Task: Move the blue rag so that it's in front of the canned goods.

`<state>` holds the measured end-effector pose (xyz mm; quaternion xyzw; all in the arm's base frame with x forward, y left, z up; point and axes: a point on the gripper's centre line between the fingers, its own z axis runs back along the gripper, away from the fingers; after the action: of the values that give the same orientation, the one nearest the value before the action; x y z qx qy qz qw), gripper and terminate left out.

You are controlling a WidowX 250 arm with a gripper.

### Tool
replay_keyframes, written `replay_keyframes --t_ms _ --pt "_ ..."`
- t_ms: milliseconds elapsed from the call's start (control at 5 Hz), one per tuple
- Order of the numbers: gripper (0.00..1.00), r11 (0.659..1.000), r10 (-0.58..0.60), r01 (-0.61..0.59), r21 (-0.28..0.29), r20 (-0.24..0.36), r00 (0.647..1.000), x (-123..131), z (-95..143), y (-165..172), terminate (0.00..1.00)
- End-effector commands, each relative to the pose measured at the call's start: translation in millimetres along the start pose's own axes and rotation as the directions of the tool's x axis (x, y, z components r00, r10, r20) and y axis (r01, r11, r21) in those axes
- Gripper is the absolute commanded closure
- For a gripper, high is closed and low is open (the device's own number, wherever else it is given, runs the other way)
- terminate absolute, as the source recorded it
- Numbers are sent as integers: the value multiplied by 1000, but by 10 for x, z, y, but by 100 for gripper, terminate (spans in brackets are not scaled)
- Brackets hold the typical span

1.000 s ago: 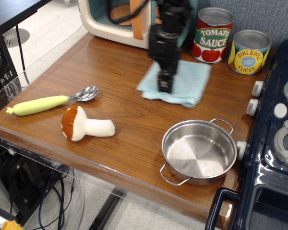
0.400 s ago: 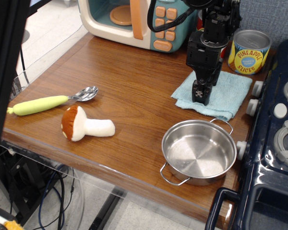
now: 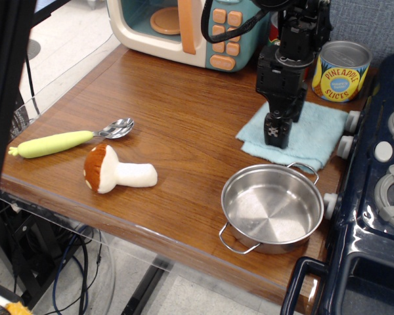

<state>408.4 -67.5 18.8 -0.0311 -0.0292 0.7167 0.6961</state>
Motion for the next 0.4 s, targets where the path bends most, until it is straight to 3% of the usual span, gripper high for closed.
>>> replay_keyframes --t_ms 0,200 --pt "0 988 -18 14 -151 -31 999 127 790 69 0" --pt "0 983 -54 47 -180 -34 998 229 937 173 0"
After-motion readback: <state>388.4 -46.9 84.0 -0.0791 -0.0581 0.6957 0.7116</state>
